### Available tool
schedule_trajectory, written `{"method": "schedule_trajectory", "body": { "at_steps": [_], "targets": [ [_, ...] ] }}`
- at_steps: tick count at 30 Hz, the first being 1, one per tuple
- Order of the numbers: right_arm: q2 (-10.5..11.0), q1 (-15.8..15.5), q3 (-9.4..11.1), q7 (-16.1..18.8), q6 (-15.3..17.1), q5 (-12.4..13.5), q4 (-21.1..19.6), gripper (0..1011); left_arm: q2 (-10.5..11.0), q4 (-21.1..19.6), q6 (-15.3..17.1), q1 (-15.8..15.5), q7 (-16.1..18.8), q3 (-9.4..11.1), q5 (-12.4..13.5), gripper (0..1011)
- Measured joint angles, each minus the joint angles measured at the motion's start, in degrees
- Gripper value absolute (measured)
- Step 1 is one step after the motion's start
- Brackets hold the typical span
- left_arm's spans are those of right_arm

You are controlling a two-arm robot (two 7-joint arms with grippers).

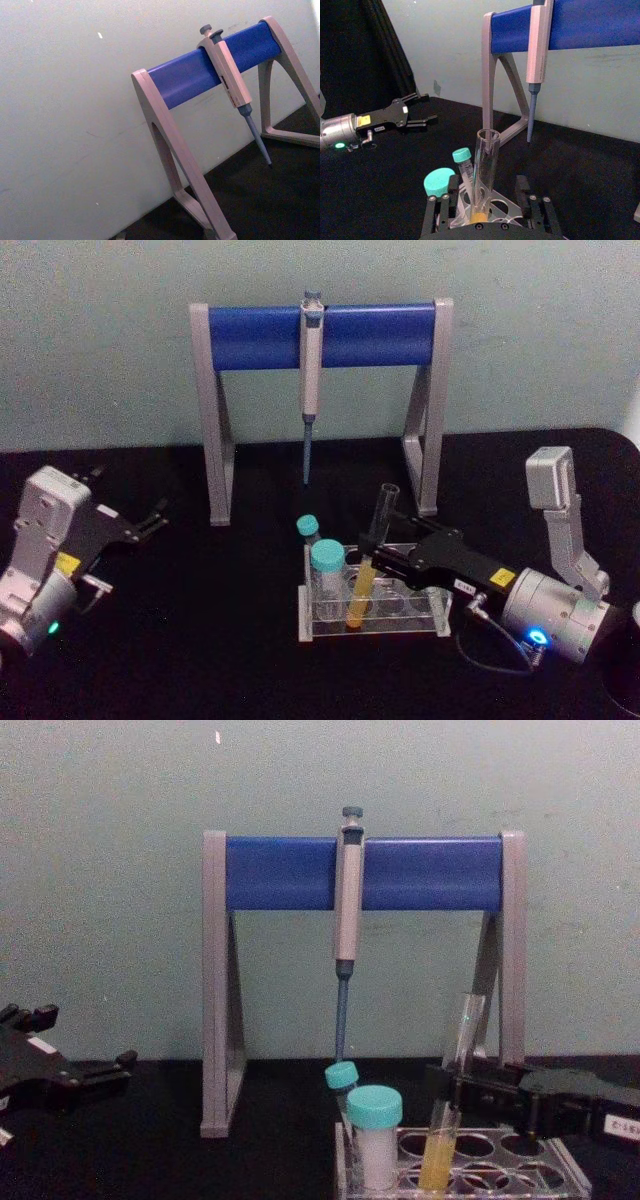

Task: Pick up the test tube from the test tube rack, shake it, then place it back into the test tube rack.

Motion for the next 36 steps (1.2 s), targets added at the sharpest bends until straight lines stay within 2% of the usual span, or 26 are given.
{"method": "schedule_trajectory", "body": {
  "at_steps": [4, 5, 8, 12, 17, 36],
  "targets": [
    [0.00, -0.01, 0.02, 0.00, 0.00, 0.02, -0.02, 646, 0.00, 0.00, 0.00, 0.00, 0.00, 0.00, 0.00, 1001],
    [0.00, -0.02, 0.03, 0.00, 0.00, 0.03, -0.02, 590, 0.00, 0.00, 0.00, 0.00, 0.00, 0.00, 0.00, 1001],
    [0.00, -0.02, 0.03, 0.00, 0.00, 0.04, -0.03, 531, 0.00, 0.00, 0.00, 0.00, 0.00, 0.00, 0.00, 1001],
    [0.00, -0.02, 0.03, 0.01, 0.00, 0.08, -0.04, 361, 0.00, 0.00, 0.00, 0.00, 0.00, 0.00, 0.00, 1001],
    [0.00, -0.02, 0.03, 0.03, -0.01, 0.10, -0.05, 237, 0.00, 0.00, 0.00, 0.00, 0.00, 0.00, 0.00, 1001],
    [0.00, -0.02, 0.03, 0.01, 0.00, 0.11, -0.03, 229, 0.00, 0.00, 0.00, 0.00, 0.00, 0.00, 0.00, 1001]
  ]
}}
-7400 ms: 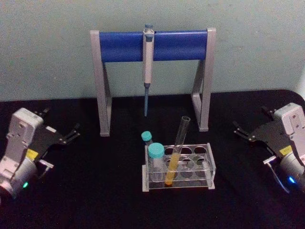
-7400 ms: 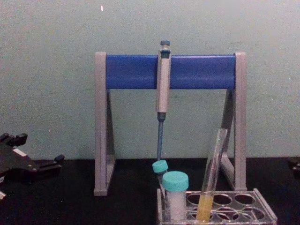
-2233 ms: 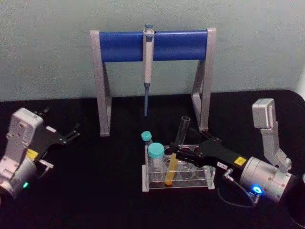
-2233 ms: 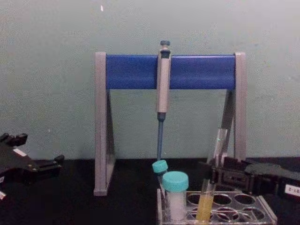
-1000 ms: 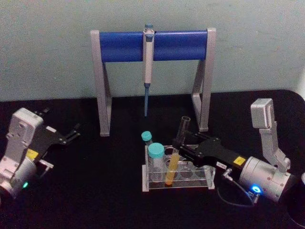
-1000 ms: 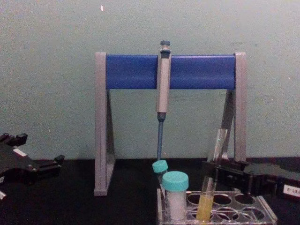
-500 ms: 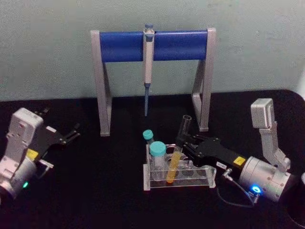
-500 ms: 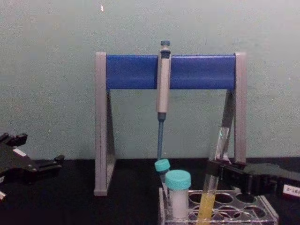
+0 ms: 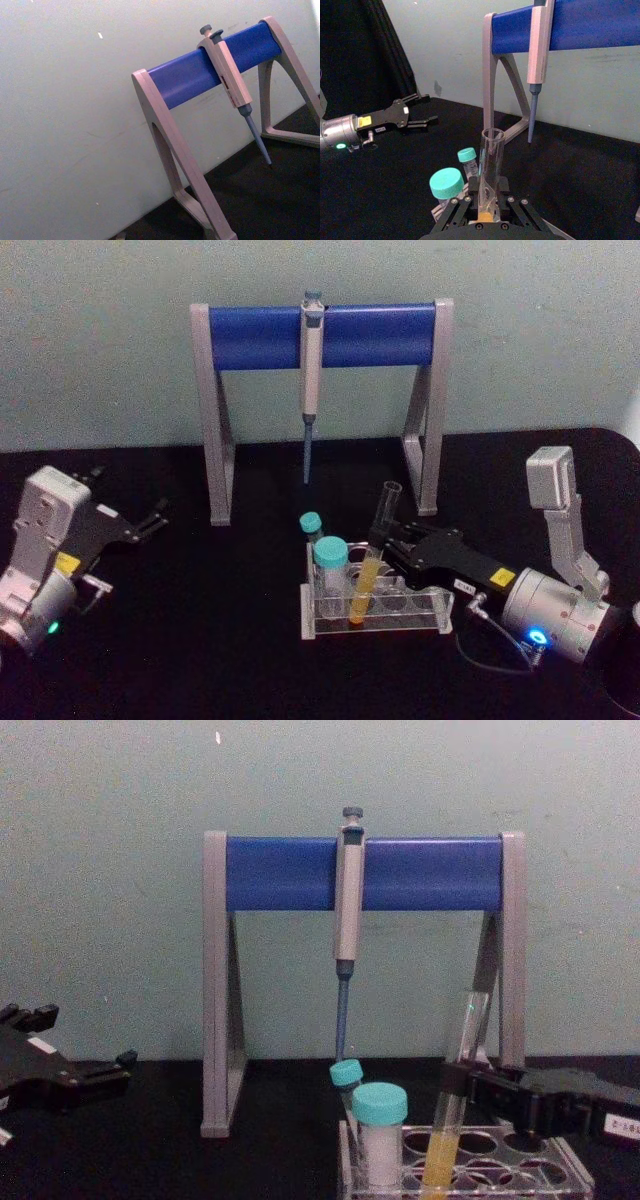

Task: Pick up the test tube from the test tube rack, shake it, then place it back into the test tube rack.

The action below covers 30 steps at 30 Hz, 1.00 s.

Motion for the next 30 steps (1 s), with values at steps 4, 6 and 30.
{"method": "schedule_trajectory", "body": {
  "at_steps": [4, 6, 30],
  "targets": [
    [0.12, -0.05, -0.05, -0.02, -0.67, -0.64, -0.10, 229, 0.00, 0.00, 0.00, 0.01, 0.00, 0.00, 0.00, 1001],
    [0.27, -0.07, -0.16, -0.07, -1.16, -1.32, -0.28, 229, 0.00, 0.00, 0.00, 0.00, 0.00, 0.00, 0.00, 1001],
    [1.58, -0.37, -0.70, 0.20, -1.65, -7.53, -3.91, 229, 0.00, 0.00, 0.00, 0.00, 0.00, 0.00, 0.00, 1001]
  ]
}}
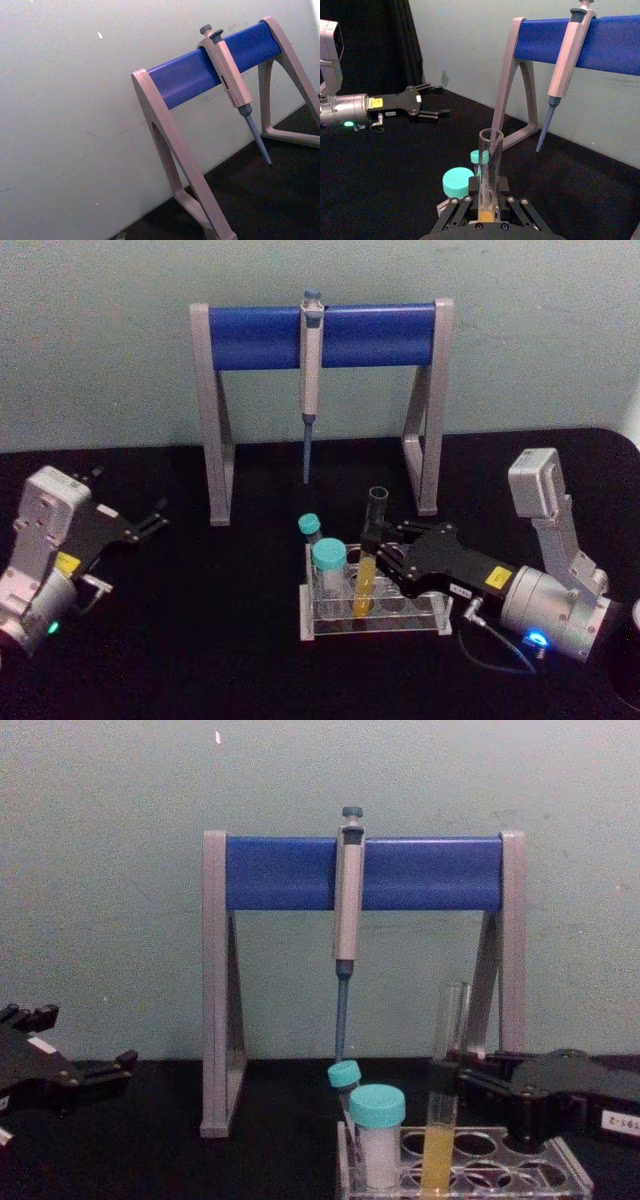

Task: Pick up the test tube from the test tube rack, shake it, then place it back into the test tube rack.

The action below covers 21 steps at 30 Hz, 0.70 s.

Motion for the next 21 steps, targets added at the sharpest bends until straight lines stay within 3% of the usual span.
{"method": "schedule_trajectory", "body": {
  "at_steps": [13, 21],
  "targets": [
    [0.40, 0.41, -0.51, 0.70, 0.40, -1.78, -0.93, 228, 0.00, 0.00, 0.00, 0.00, 0.00, 0.00, 0.00, 1001],
    [1.32, -0.31, 0.39, 0.31, 0.56, -2.16, -3.69, 229, 0.00, 0.00, 0.00, 0.00, 0.00, 0.00, 0.00, 1001]
  ]
}}
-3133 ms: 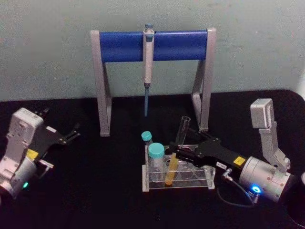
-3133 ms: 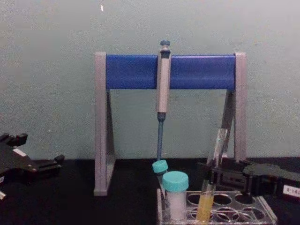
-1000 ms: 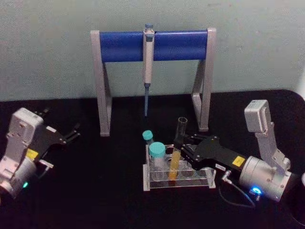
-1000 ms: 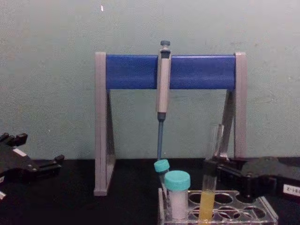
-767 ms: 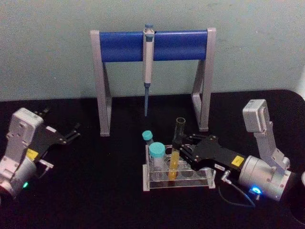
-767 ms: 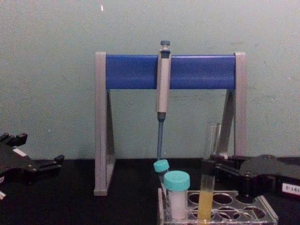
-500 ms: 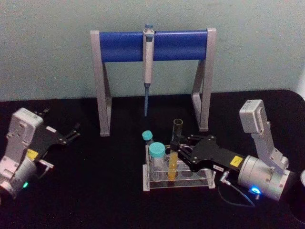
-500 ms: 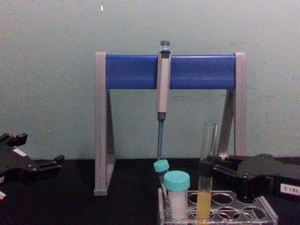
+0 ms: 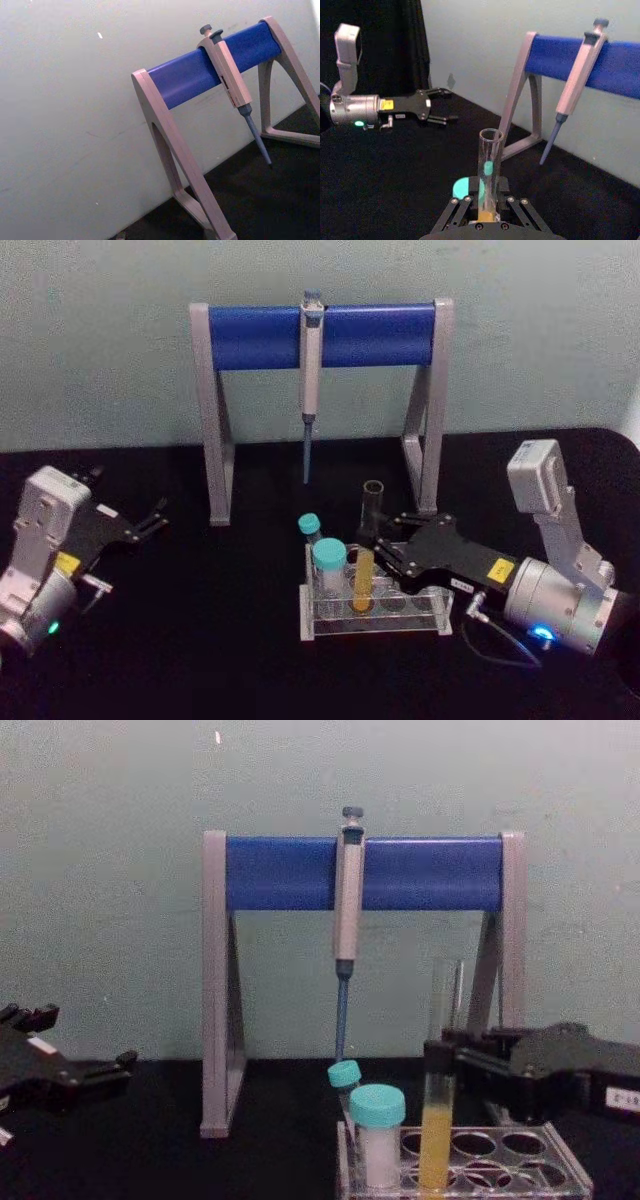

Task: Pick up the test tube from the test tube rack, shake it, then place it back into the test tube rack.

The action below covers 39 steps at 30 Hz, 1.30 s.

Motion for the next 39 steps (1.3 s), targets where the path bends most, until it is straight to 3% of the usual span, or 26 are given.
{"method": "schedule_trajectory", "body": {
  "at_steps": [16, 39],
  "targets": [
    [1.47, -1.37, 2.79, -0.94, -1.64, -0.02, -5.71, 228, 0.00, 0.00, 0.00, 0.00, 0.00, 0.00, 0.00, 1001],
    [0.45, 0.03, 3.52, -1.37, -1.93, -1.07, -4.37, 228, 0.00, 0.00, 0.00, 0.00, 0.00, 0.00, 0.00, 1001]
  ]
}}
